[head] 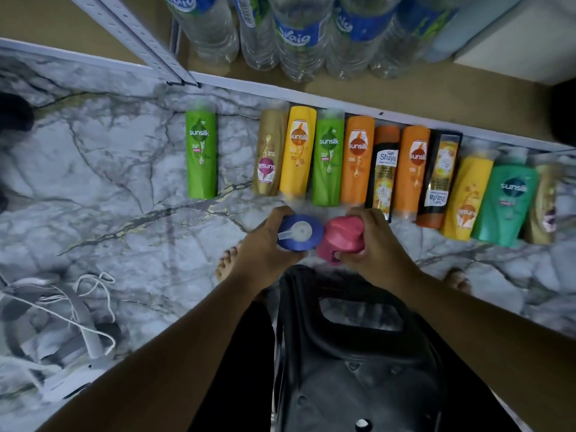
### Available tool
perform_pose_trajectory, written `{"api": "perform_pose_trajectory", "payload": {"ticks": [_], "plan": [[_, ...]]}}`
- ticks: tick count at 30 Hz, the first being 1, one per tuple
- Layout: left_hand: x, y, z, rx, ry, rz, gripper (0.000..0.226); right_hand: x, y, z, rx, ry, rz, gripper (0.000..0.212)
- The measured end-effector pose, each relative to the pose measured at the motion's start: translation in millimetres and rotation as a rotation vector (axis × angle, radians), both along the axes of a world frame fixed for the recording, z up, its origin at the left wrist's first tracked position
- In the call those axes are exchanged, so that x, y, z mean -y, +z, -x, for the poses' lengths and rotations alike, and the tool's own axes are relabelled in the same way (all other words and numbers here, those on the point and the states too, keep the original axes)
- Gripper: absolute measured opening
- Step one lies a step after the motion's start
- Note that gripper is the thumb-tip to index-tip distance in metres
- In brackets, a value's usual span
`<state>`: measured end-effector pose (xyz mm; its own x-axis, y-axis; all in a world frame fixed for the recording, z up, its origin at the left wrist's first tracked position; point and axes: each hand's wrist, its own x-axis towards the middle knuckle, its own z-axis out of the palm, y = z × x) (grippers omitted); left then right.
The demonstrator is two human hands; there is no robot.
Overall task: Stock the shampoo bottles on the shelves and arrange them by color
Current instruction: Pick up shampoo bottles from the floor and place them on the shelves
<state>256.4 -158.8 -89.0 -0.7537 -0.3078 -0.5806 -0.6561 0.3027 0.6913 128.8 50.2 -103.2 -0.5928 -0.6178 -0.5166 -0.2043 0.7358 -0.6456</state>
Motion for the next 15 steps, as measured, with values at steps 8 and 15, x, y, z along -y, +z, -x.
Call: {"api": "perform_pose_trajectory", "payload": {"ticks": [8,15], "plan": [[-17.2,-1.5,-12.3,-0.01,-0.181,-0.012,0.071,-46.1,9.4,-18.2,-0.089,0.076,0.052,0.071],[-10.5,-8.5,-8.3,-0.071,-0.311,0.056,0.078,-49.8,15.7,-28.4,-0.07,0.077,0.028,0.076]]}}
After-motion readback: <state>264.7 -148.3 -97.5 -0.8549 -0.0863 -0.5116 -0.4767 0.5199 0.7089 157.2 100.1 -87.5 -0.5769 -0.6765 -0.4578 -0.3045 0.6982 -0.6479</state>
